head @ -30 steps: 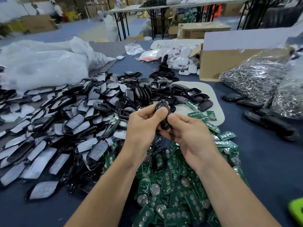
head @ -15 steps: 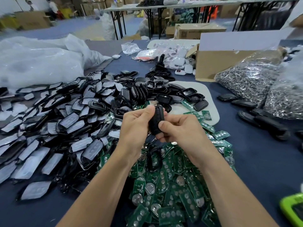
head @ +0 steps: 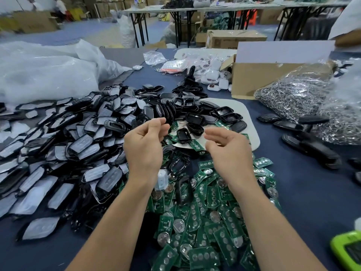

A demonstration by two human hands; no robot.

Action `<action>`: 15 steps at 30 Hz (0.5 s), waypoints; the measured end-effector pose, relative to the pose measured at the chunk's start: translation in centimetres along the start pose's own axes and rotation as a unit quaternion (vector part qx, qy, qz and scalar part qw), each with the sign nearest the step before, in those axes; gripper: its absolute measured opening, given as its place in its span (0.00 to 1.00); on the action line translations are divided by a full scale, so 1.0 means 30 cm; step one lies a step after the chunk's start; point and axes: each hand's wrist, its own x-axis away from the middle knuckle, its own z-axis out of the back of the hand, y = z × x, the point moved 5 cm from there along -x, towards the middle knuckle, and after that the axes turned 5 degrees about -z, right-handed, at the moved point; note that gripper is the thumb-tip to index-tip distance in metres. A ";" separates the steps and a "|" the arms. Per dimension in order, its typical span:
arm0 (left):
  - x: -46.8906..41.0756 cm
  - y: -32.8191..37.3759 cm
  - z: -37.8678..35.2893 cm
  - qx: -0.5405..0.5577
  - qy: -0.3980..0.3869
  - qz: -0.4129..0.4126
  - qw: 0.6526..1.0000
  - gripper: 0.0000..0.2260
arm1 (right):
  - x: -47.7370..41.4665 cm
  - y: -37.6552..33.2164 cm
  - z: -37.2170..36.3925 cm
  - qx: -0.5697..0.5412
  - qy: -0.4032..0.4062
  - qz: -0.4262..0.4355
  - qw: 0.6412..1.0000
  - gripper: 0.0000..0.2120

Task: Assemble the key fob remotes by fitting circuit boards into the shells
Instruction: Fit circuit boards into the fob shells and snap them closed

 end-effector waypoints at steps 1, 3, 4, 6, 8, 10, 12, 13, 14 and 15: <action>-0.004 -0.002 0.006 -0.004 0.009 -0.005 1.000 0.10 | 0.002 -0.016 -0.013 0.057 -0.004 0.034 0.998 0.17; -0.010 0.000 0.017 -0.012 0.027 -0.013 0.999 0.10 | -0.004 -0.037 -0.058 0.146 -0.035 0.077 0.986 0.22; -0.014 0.002 0.021 -0.017 0.034 -0.016 0.999 0.10 | -0.010 -0.045 -0.090 0.185 -0.062 0.088 0.977 0.25; -0.023 0.001 0.027 -0.027 0.041 -0.013 0.999 0.10 | -0.023 -0.048 -0.156 0.263 -0.119 0.099 0.952 0.29; -0.026 -0.001 0.028 -0.041 0.038 -0.005 0.998 0.10 | -0.024 -0.031 -0.189 0.330 -0.146 0.112 0.926 0.28; -0.025 0.000 0.026 -0.066 0.026 -0.004 0.998 0.10 | -0.008 -0.016 -0.180 0.351 -0.117 0.136 0.919 0.24; -0.026 0.007 0.025 -0.082 0.013 -0.010 0.996 0.11 | 0.013 -0.023 -0.153 0.315 -0.045 0.168 0.933 0.17; -0.027 0.012 0.024 -0.087 0.008 -0.012 0.996 0.12 | 0.020 -0.028 -0.138 0.283 -0.018 0.171 0.944 0.13; -0.029 0.019 0.024 -0.089 0.001 -0.014 0.996 0.12 | 0.021 -0.031 -0.121 0.240 0.001 0.163 0.957 0.10; -0.030 0.028 0.021 -0.087 -0.014 -0.024 0.996 0.13 | 0.016 -0.033 -0.105 0.185 0.014 0.145 0.972 0.07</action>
